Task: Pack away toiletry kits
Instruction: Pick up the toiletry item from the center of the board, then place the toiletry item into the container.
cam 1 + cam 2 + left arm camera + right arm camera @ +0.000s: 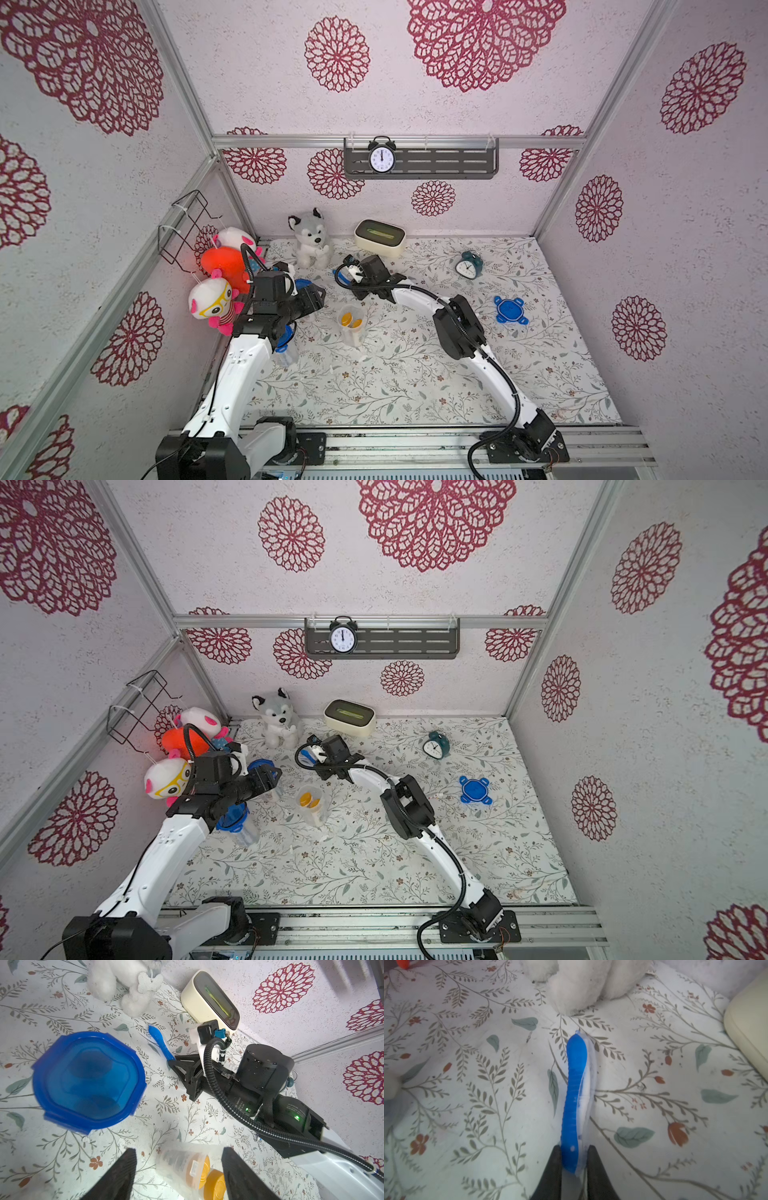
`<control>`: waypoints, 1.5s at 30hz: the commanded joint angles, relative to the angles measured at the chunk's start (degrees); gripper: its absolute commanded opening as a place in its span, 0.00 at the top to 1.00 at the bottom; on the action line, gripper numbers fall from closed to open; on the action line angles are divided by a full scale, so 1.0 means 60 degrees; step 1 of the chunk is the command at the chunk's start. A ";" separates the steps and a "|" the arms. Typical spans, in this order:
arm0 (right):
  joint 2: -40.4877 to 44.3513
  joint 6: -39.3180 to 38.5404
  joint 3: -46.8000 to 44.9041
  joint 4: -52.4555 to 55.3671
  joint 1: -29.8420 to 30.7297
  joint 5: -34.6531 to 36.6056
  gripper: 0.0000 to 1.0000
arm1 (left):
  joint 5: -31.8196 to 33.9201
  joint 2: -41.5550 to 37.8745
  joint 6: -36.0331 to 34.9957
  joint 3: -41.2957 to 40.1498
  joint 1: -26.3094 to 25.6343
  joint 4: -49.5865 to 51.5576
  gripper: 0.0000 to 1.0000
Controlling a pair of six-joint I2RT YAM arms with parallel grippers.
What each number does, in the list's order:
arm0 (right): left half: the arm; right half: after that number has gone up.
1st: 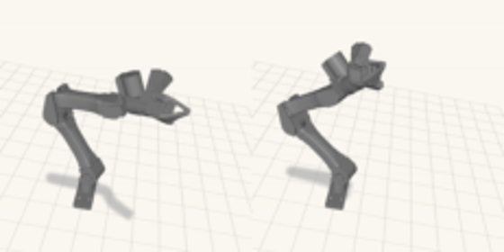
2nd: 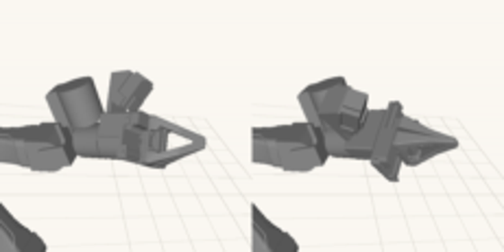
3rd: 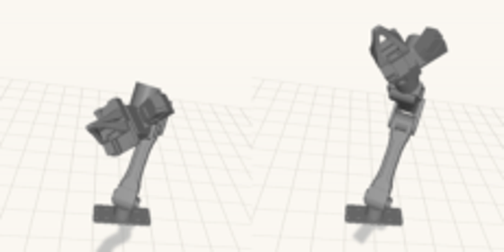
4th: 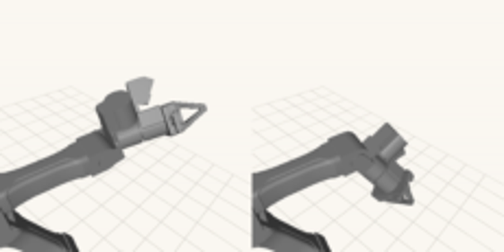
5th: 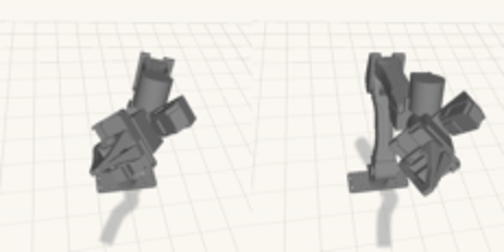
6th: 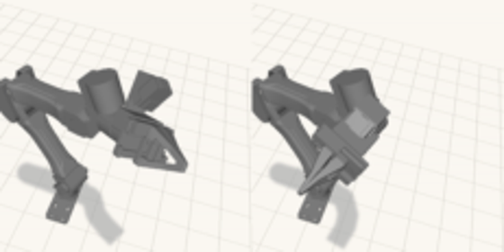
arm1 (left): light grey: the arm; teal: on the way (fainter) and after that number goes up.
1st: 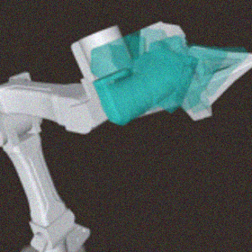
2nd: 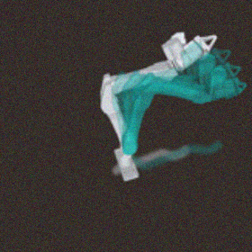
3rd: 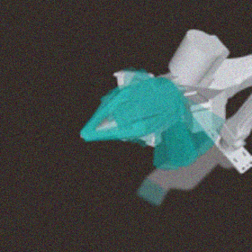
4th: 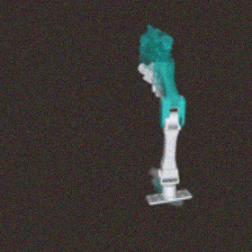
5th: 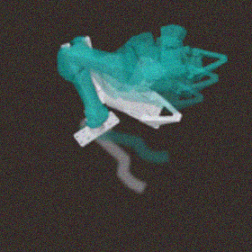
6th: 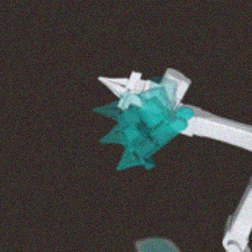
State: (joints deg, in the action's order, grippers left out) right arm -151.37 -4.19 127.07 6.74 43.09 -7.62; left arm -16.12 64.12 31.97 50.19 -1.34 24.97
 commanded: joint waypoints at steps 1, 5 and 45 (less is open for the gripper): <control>0.1721 0.0366 -0.1194 -0.1223 -0.0163 -0.0143 0.89 | -0.0111 0.0037 0.0061 0.0028 0.0085 -0.0161 0.31; 0.3261 0.0554 -0.3285 -0.2070 -0.0251 -0.0476 0.90 | -0.0127 0.0012 0.0158 -0.0025 0.0049 -0.0337 0.32; 0.7183 0.0699 -0.0777 1.0639 0.0928 -0.2285 0.94 | 0.0990 -0.1487 0.0509 -0.1157 -0.1385 -0.1216 0.30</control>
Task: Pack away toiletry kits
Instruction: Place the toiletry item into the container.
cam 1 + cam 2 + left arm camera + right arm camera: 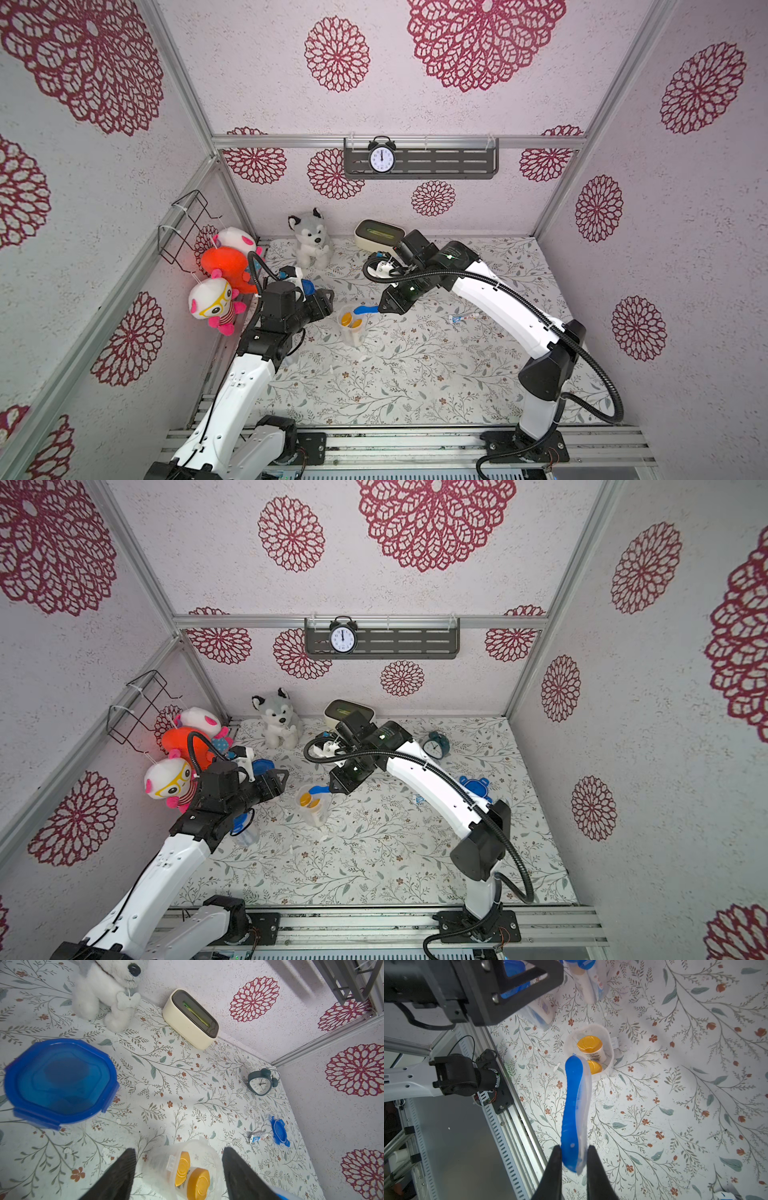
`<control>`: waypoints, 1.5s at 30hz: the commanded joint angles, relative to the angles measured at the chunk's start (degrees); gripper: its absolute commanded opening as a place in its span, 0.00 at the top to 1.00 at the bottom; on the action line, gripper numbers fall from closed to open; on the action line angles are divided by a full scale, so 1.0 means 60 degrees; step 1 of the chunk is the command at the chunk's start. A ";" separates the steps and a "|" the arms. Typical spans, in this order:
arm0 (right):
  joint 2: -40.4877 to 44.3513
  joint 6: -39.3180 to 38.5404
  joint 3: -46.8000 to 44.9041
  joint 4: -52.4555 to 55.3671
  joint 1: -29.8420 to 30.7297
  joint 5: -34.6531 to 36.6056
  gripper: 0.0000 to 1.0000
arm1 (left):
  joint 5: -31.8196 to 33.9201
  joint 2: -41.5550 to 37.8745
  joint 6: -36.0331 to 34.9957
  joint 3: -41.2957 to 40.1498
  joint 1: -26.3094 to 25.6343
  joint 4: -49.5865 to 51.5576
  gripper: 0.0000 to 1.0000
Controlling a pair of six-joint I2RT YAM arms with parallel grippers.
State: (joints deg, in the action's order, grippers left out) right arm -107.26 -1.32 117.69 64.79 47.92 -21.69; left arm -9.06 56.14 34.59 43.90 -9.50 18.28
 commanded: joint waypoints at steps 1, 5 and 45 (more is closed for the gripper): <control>-0.0345 0.0268 0.1045 0.1105 0.0145 0.0144 0.94 | -0.0216 -0.0172 0.0066 -0.0105 -0.0025 -0.0090 0.30; -0.0998 0.0505 0.1920 0.1525 0.0187 0.0400 0.94 | -0.0243 -0.0289 0.0075 -0.0132 -0.0027 -0.0040 0.30; 0.1544 0.3932 -0.3240 -0.4272 -0.1437 0.2919 0.52 | -0.1194 0.0376 0.0101 -0.0220 -0.0018 -0.0556 0.29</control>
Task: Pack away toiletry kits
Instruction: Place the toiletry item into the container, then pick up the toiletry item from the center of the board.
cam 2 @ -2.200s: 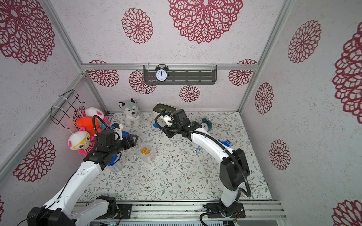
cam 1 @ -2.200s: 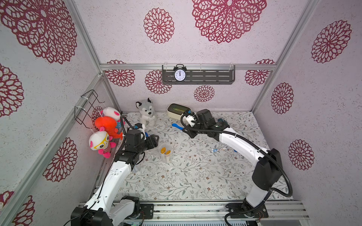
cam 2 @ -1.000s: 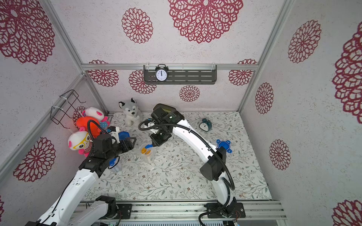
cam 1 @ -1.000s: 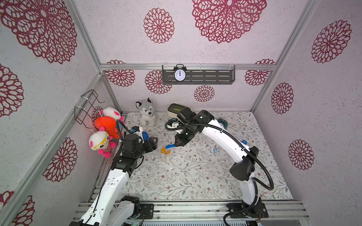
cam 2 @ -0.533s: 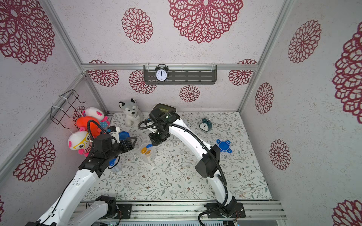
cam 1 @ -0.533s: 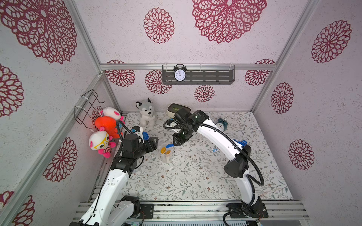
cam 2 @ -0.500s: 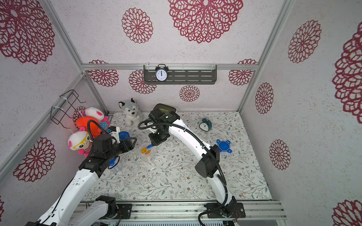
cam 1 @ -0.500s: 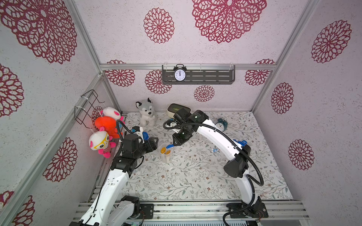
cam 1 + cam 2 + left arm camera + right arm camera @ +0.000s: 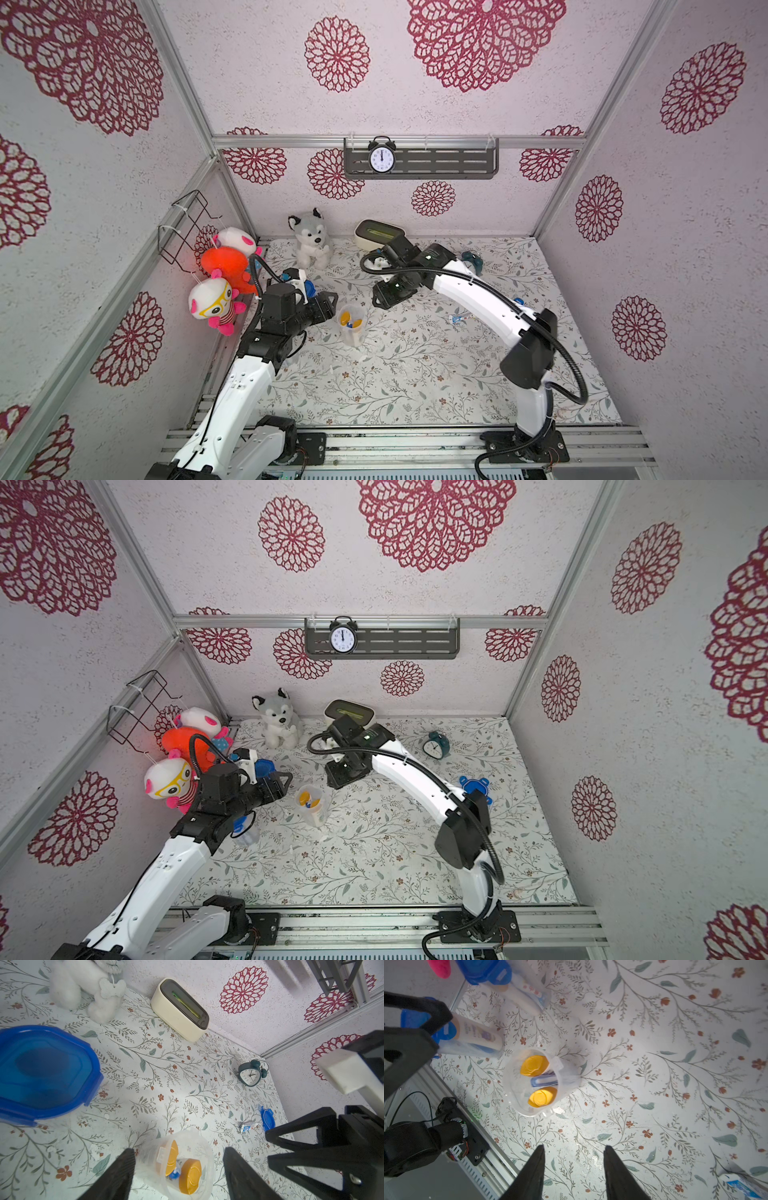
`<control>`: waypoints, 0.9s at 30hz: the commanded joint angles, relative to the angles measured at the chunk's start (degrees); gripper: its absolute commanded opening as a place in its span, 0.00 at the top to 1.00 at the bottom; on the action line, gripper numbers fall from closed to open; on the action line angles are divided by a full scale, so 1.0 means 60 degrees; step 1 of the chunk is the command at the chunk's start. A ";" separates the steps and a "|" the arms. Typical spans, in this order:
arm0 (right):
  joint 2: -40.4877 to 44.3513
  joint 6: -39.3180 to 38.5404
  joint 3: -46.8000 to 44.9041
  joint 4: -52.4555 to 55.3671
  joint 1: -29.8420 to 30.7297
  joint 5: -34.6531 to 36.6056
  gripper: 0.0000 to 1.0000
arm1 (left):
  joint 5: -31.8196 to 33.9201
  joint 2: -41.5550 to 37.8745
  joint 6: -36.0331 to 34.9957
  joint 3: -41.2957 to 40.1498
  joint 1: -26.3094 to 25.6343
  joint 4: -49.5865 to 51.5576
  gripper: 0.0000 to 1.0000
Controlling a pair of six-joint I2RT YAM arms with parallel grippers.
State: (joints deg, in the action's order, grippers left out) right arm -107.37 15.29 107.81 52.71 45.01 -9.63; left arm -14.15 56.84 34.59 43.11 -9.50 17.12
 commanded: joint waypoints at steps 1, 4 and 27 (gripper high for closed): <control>0.2099 0.1515 -0.2594 -0.2798 -0.1402 0.1250 0.52 | -0.0421 0.0383 0.0123 -0.0034 -0.0043 -0.0333 0.29; 0.3191 0.2612 -0.4762 -0.3173 -0.2623 0.2415 0.49 | -0.0512 0.0543 0.0124 0.0079 -0.0072 -0.0268 0.28; 0.1377 0.4376 -0.6915 -0.4392 -0.5862 0.1165 0.47 | -0.0176 0.0989 -0.0202 0.0124 -0.0354 0.0254 0.27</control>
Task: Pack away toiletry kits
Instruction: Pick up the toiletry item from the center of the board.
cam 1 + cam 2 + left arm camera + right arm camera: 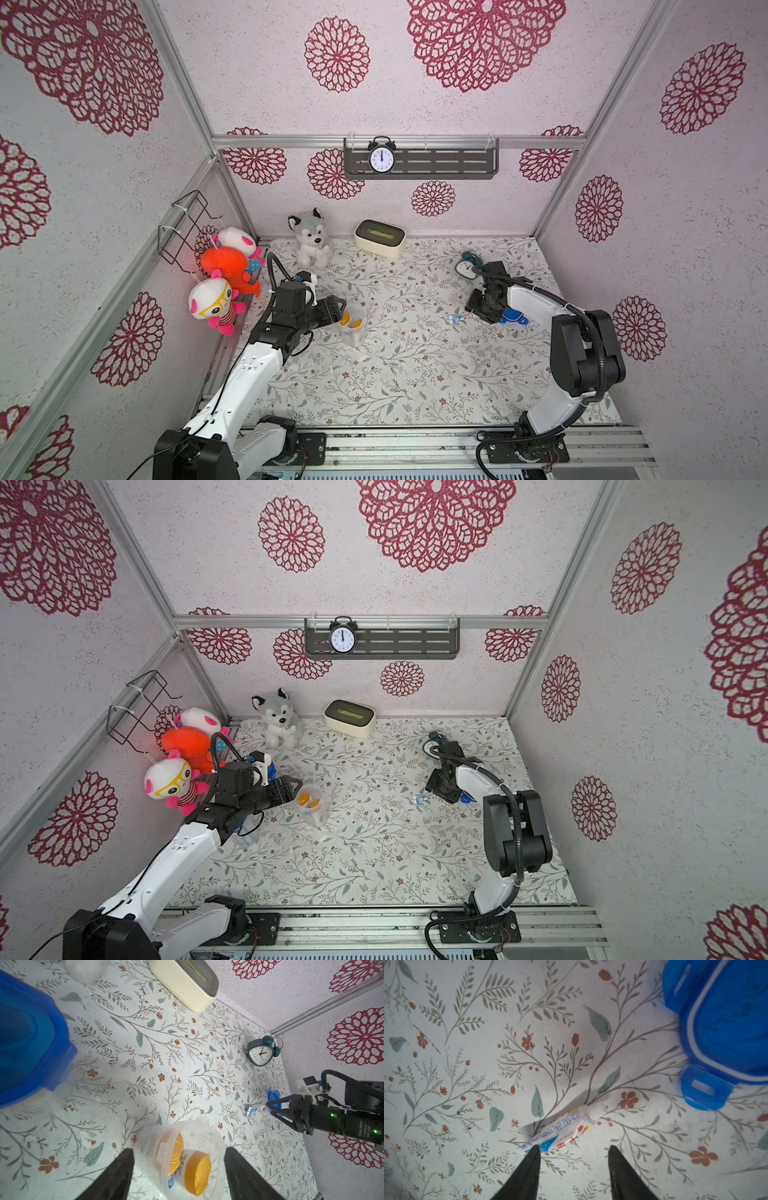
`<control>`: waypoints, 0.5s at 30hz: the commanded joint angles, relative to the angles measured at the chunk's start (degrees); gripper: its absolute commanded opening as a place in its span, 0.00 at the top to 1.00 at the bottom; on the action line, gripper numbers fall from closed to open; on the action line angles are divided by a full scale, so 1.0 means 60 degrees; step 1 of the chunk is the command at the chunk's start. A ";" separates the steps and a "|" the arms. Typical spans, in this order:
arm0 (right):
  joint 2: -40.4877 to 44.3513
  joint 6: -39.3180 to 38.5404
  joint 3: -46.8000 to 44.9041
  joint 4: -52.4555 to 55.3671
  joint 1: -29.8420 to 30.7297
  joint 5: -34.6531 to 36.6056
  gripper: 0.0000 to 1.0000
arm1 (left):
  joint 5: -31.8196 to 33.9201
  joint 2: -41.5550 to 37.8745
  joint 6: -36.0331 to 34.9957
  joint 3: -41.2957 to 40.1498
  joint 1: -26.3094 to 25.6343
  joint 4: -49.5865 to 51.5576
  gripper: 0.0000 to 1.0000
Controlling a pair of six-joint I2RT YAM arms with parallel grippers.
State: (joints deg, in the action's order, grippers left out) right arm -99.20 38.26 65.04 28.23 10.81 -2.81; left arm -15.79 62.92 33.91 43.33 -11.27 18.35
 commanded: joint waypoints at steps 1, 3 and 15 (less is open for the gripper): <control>-0.0016 0.0717 0.0173 -0.0425 -0.0202 0.0072 0.48 | 0.0077 -0.0006 -0.0096 0.0084 -0.0056 0.0049 0.27; -0.0008 0.1000 0.0042 -0.0605 -0.0273 0.0202 0.50 | 0.0050 0.0027 -0.0096 0.0080 -0.0066 0.0061 0.27; -0.0073 0.2099 -0.0635 -0.1071 -0.0366 0.0124 0.50 | 0.0124 -0.0162 -0.0122 0.0029 -0.0056 0.0183 0.27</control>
State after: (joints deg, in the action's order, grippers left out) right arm -99.81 48.49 61.12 22.55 8.67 -2.17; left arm -15.75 62.89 33.80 43.33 -11.27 18.83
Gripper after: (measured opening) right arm 0.503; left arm 0.729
